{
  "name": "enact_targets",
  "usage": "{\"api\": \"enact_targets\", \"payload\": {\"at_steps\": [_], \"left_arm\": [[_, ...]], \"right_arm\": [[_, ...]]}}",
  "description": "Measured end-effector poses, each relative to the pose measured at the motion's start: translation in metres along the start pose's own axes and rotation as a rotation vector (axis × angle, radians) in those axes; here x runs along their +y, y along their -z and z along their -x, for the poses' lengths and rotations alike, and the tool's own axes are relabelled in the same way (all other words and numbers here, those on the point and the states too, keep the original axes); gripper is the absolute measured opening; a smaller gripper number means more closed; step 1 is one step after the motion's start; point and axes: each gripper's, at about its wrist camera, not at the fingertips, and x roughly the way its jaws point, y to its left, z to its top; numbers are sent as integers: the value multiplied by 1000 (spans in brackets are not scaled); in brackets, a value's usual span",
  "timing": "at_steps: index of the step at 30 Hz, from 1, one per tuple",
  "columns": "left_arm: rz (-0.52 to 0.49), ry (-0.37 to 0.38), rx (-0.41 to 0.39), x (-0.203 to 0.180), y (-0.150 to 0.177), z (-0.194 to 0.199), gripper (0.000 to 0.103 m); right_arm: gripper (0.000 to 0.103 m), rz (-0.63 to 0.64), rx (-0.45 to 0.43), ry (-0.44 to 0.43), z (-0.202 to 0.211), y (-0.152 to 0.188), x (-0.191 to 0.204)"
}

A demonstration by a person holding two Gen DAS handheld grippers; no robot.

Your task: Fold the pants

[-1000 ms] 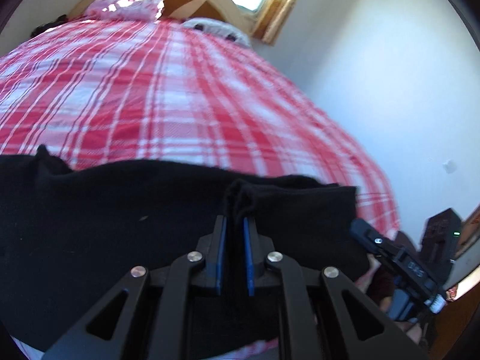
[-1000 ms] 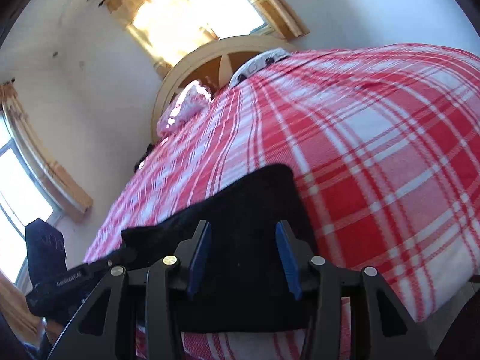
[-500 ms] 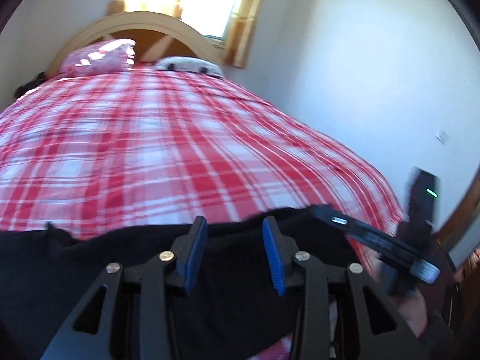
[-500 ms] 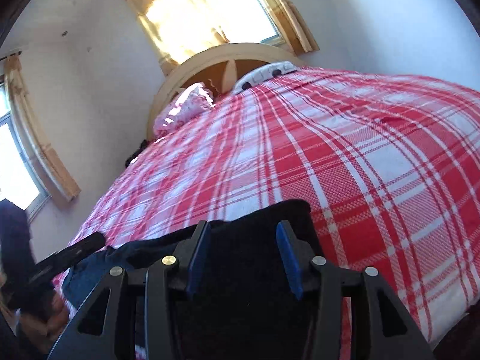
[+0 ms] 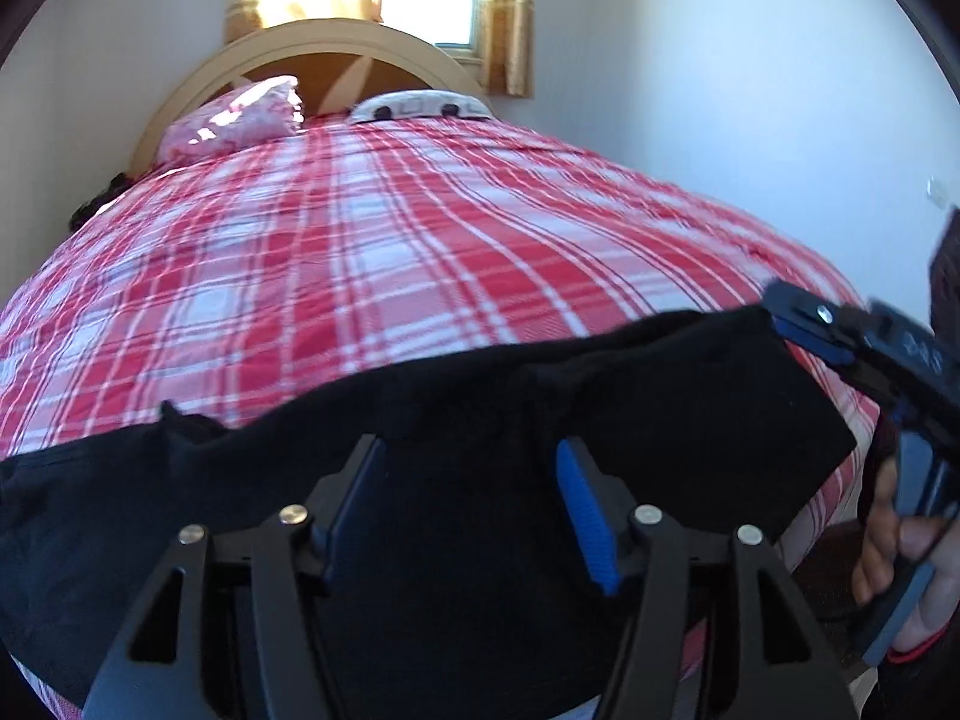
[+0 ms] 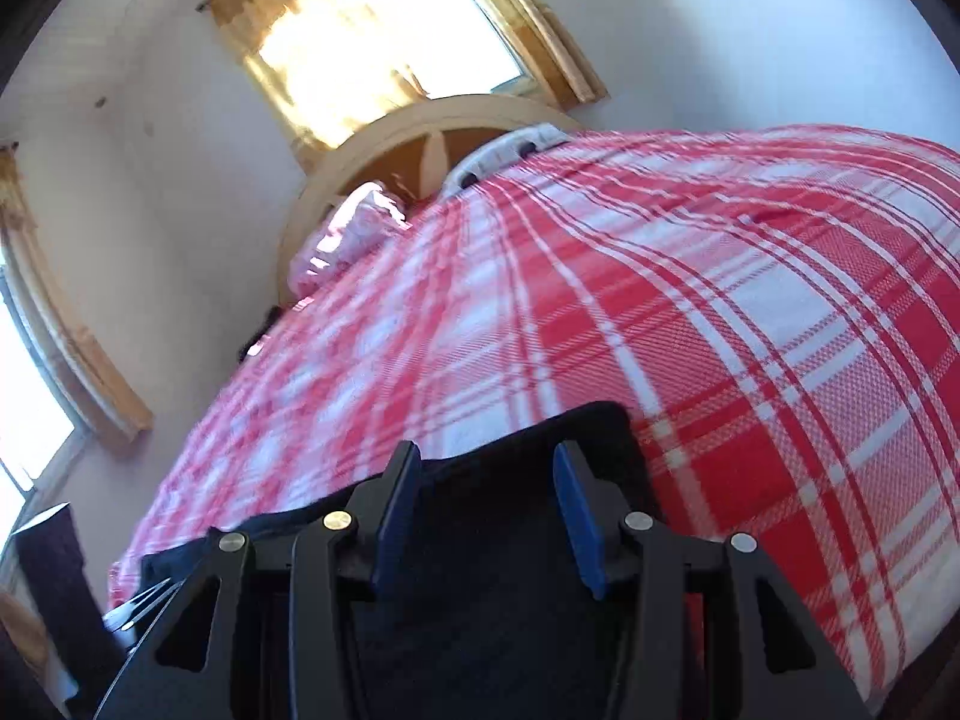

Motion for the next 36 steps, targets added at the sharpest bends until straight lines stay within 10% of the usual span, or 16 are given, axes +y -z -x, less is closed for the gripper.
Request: {"api": "enact_targets", "payload": {"at_steps": [9, 20, 29, 36], "left_arm": [[153, -141, -29, 81, 16, 29, 67], [219, -119, -26, 109, 33, 39, 73], [259, -85, -25, 121, 39, 41, 73], [276, -121, -47, 133, 40, 49, 73]], "right_arm": [[49, 280, 144, -98, -18, 67, 96], [70, 681, 105, 202, -26, 138, 150], [22, 571, 157, 208, -18, 110, 131], [18, 482, 106, 74, -12, 82, 153]]}}
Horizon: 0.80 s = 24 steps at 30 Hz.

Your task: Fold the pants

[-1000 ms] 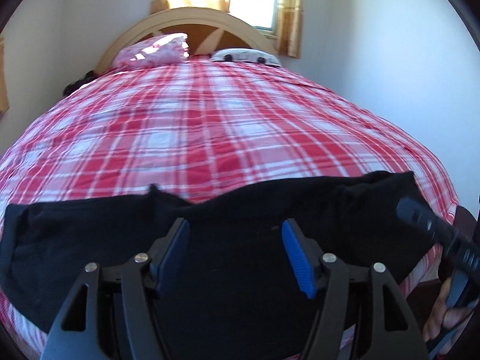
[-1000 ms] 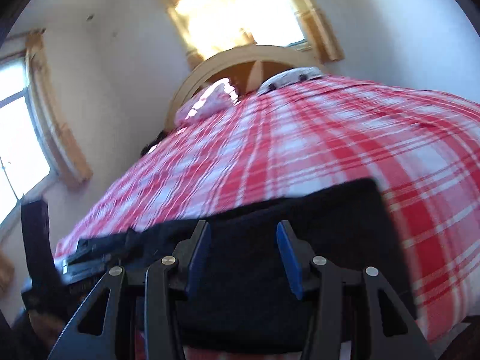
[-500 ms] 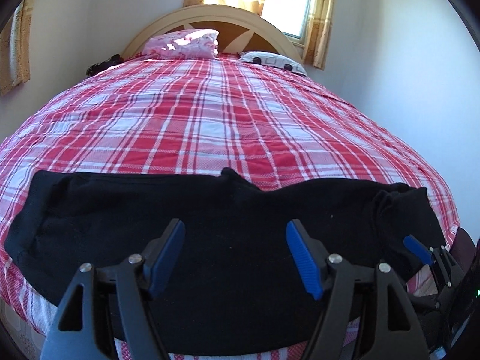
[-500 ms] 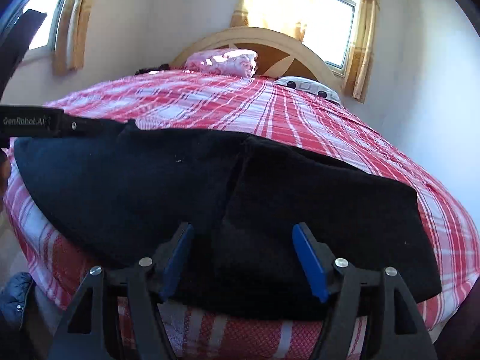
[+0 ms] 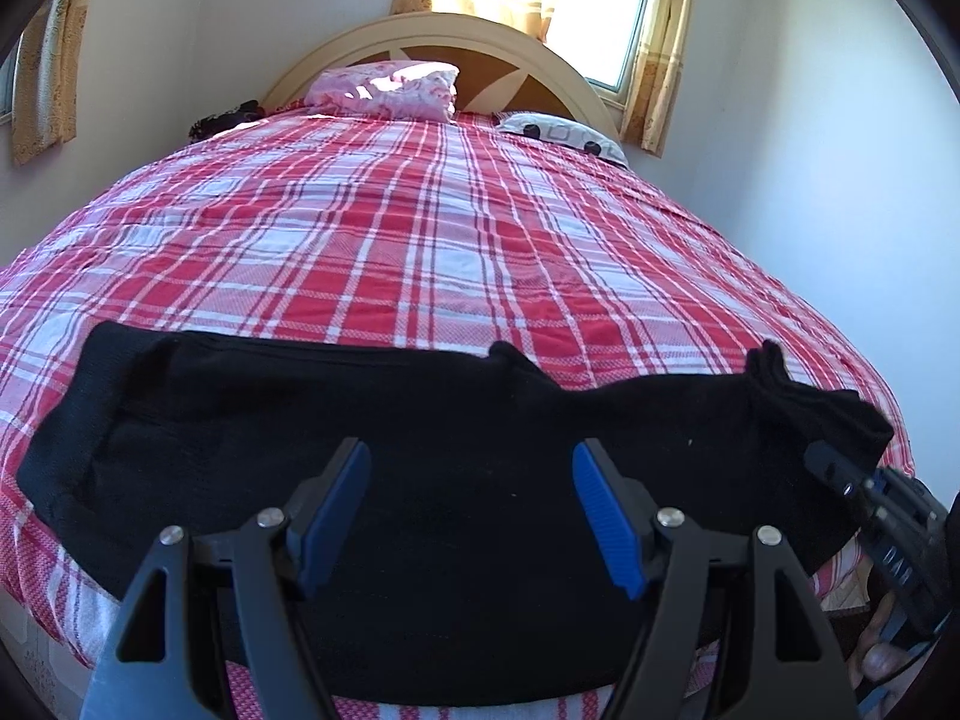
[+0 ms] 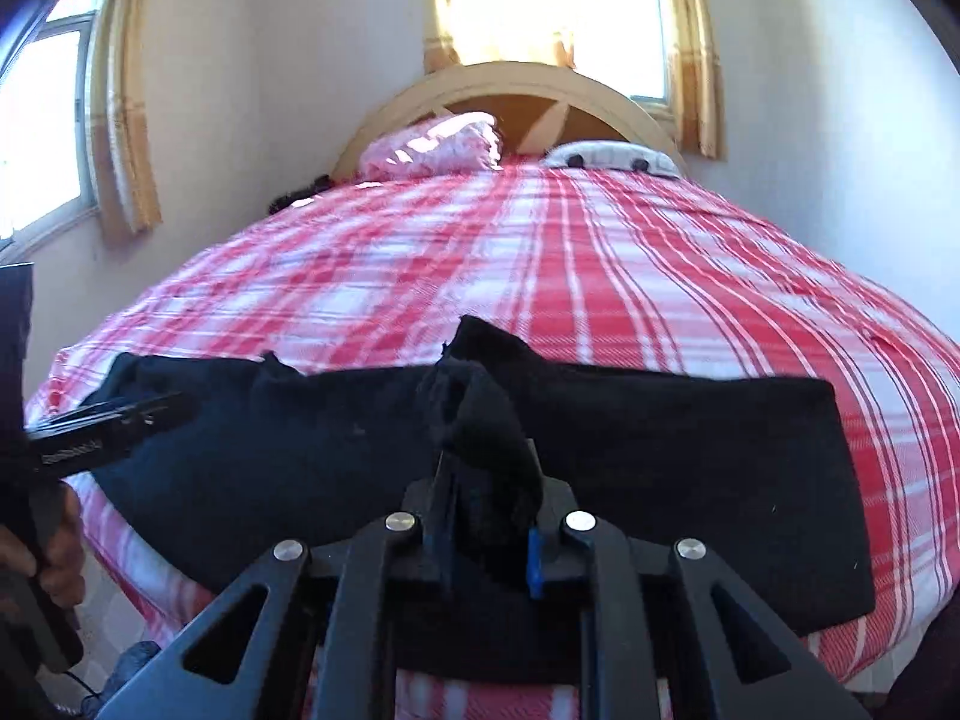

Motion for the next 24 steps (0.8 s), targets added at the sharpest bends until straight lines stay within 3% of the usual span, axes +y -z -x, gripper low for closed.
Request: {"api": "enact_targets", "payload": {"at_steps": [3, 5, 7, 9, 11, 13, 15, 18, 20, 24], "left_arm": [[6, -8, 6, 2, 0, -1, 73], [-5, -7, 9, 0, -1, 0, 73], [-22, 0, 5, -5, -3, 1, 73], [-49, 25, -13, -16, -7, 3, 73], [-78, 62, -31, -29, -12, 4, 73], [-104, 107, -44, -46, -16, 3, 73], [-123, 167, -42, -65, -19, 0, 73], [-132, 271, -29, -97, -21, -7, 73], [-162, 334, -12, -120, -17, -13, 73], [-215, 314, 82, -149, 3, -39, 73]], "right_arm": [[21, 92, 26, -1, -19, 10, 24], [33, 133, 89, 17, -37, 24, 32], [65, 198, 32, -8, -27, 28, 40], [66, 184, 9, -59, -13, 23, 40], [66, 118, -71, -108, 9, 15, 27], [66, 51, -186, -61, 35, 4, 4], [66, -5, -217, 33, 42, -7, -23], [53, -100, -173, 138, 32, -17, -70], [53, -173, -127, 172, 17, -19, -98], [54, -290, 14, 143, -39, -2, -137]]}}
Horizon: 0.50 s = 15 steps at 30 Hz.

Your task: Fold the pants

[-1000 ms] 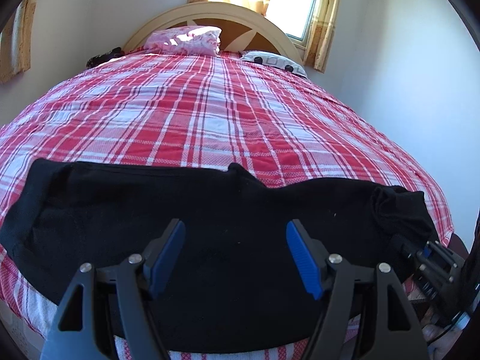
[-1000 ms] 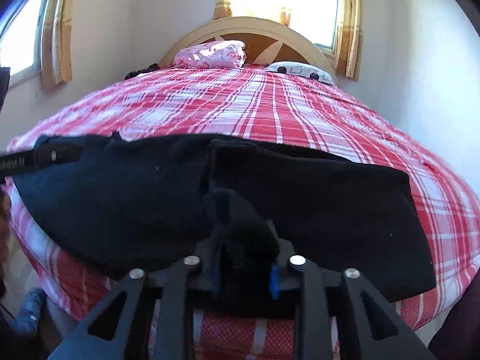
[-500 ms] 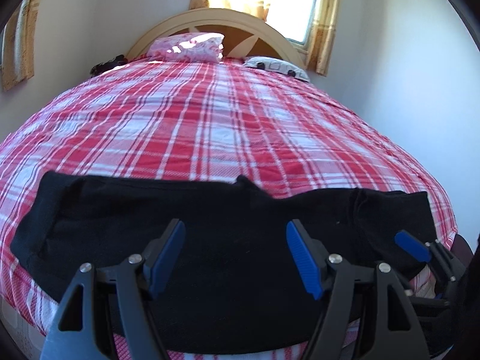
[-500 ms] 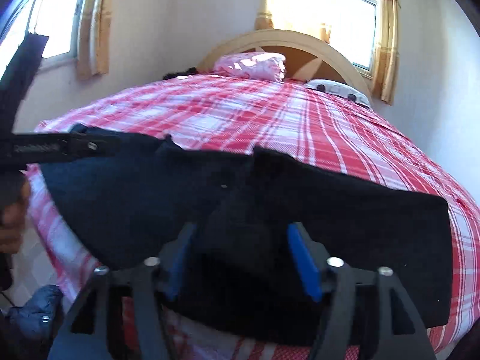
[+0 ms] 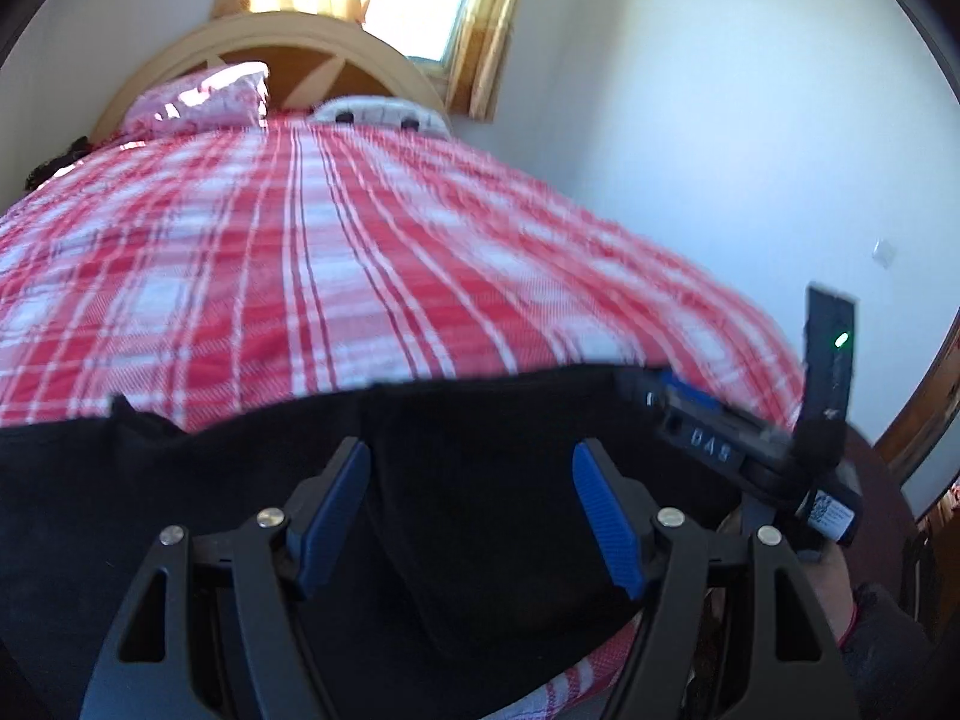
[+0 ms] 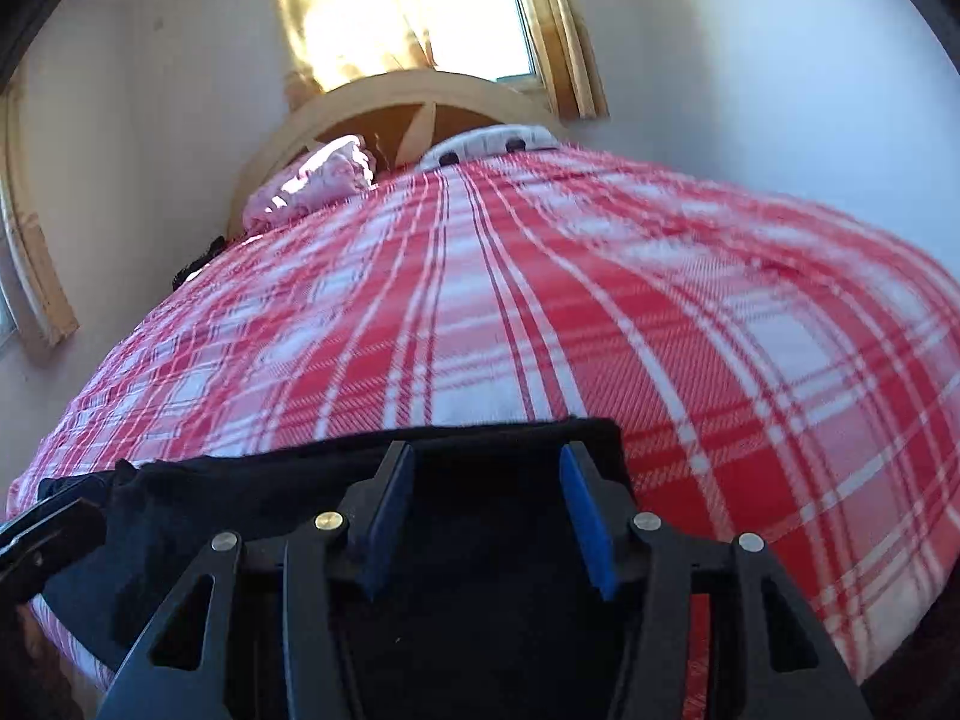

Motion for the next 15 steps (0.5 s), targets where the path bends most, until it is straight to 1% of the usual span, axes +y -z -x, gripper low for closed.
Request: {"api": "enact_targets", "payload": {"at_steps": [2, 3, 4, 5, 7, 8, 9, 10, 11, 12, 13, 14, 15], "left_arm": [[-20, -75, 86, 2, 11, -16, 73], [-27, -76, 94, 5, 14, -16, 70], [-37, -63, 75, 8, 16, -9, 70], [-43, -68, 55, 11, 16, 1, 70], [-58, -126, -27, 24, 16, 32, 71], [-58, -160, -67, 33, 18, 47, 75], [-39, -216, -120, 51, 20, 69, 82], [-9, -261, -145, 66, 23, 82, 85], [35, -314, -162, 84, 27, 95, 86], [97, -373, -171, 105, 32, 108, 86], [182, -435, -175, 129, 39, 123, 86], [277, -489, -180, 152, 48, 138, 86], [349, -526, -189, 169, 56, 148, 86]], "right_arm": [[55, 53, -54, 15, -2, 12, 6], [57, 74, -57, 36, -2, 13, 11], [59, 93, -55, 51, -2, 13, 16], [59, 109, -50, 58, -2, 11, 18], [60, 110, -48, 55, 5, 9, 16], [60, 77, -53, 37, 10, 7, 14], [60, 41, -62, 22, 16, 5, 11], [60, -36, -96, -17, 29, 5, 8], [60, -84, -140, -52, 45, 6, 8], [61, -106, -178, -73, 55, 9, 11], [64, -115, -199, -88, 63, 13, 18], [64, -113, -201, -115, 66, 16, 27], [64, -99, -188, -149, 65, 19, 36]]}}
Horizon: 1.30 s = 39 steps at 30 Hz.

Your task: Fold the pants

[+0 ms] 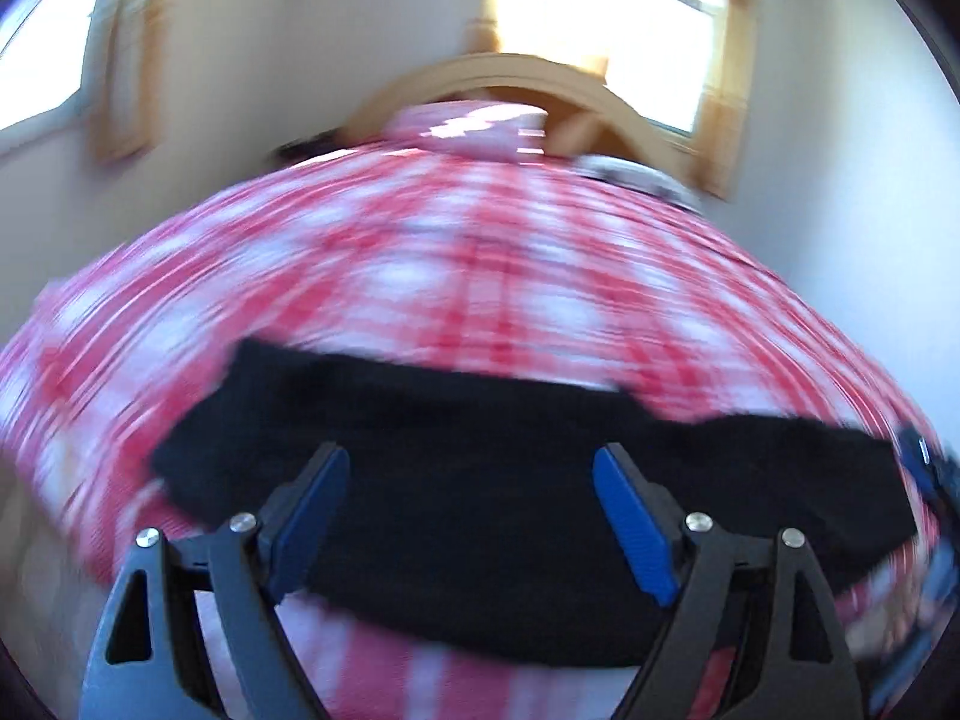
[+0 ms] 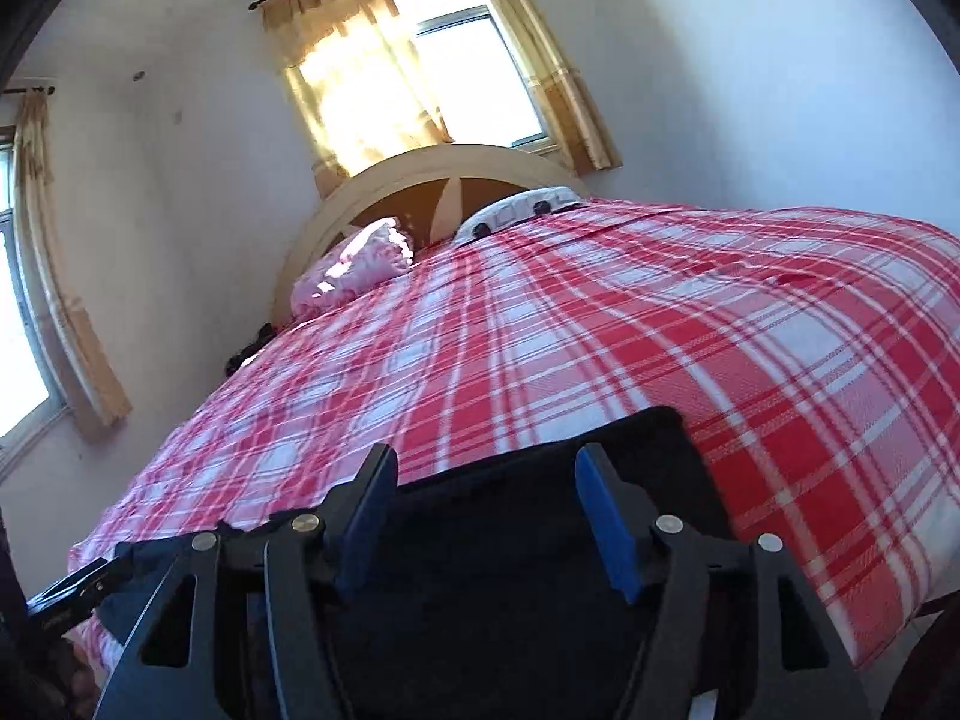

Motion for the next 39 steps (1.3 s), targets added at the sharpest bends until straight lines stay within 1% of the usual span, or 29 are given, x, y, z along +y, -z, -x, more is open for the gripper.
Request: {"api": "enact_targets", "payload": {"at_steps": [2, 3, 5, 6, 10, 12, 13, 15, 18, 20, 22, 24, 25, 26, 27, 28, 29, 30, 31, 34, 36, 39], "left_arm": [[155, -102, -11, 46, 5, 7, 85], [215, -151, -13, 63, 7, 9, 85], [279, -195, 6, 77, 14, 6, 85], [304, -200, 30, 82, 18, 2, 84], [304, -187, 115, 71, 32, -18, 82], [241, -252, 132, 60, 35, -22, 82], [206, -267, 144, 53, 33, -25, 82], [178, -287, 164, 43, 31, -29, 82], [193, -298, 182, 46, 25, -32, 84], [200, -305, 192, 45, 21, -37, 85], [207, -299, 193, 43, 18, -41, 84], [223, -279, 184, 42, 15, -42, 71], [235, -267, 177, 42, 14, -42, 67], [250, -251, 168, 42, 12, -41, 53], [275, -218, 158, 45, 11, -41, 33], [313, -171, 150, 49, 10, -40, 24], [354, -122, 149, 53, 10, -40, 19], [399, -86, 147, 59, 11, -40, 17], [413, -74, 145, 61, 12, -40, 17], [419, -48, 118, 60, 10, -35, 14], [380, -35, 73, 50, 3, -26, 13], [255, -12, -11, 20, -15, -10, 13]], "right_arm": [[64, 54, 55, -70, -6, 10, 24], [64, 76, 69, -90, -7, 15, 34], [64, 106, 102, -146, -10, 26, 53], [64, 119, 128, -171, -14, 32, 61], [64, 168, 207, -231, -23, 48, 83], [64, 206, 212, -224, -22, 52, 89], [64, 211, 209, -220, -22, 53, 88], [64, 213, 204, -207, -22, 52, 83], [64, 188, 217, -180, -24, 51, 77], [64, 157, 252, -171, -29, 53, 73], [64, 144, 280, -165, -34, 56, 71], [64, 151, 272, -164, -32, 57, 71], [64, 153, 271, -163, -32, 57, 71], [64, 151, 271, -164, -33, 57, 71], [64, 146, 272, -165, -33, 57, 70], [64, 141, 272, -166, -33, 57, 69], [64, 139, 272, -166, -32, 57, 68], [64, 136, 271, -165, -32, 57, 68], [64, 133, 270, -165, -32, 57, 68], [64, 122, 266, -164, -29, 55, 65], [64, 114, 254, -159, -27, 52, 62], [64, 74, 202, -138, -18, 41, 50]]}}
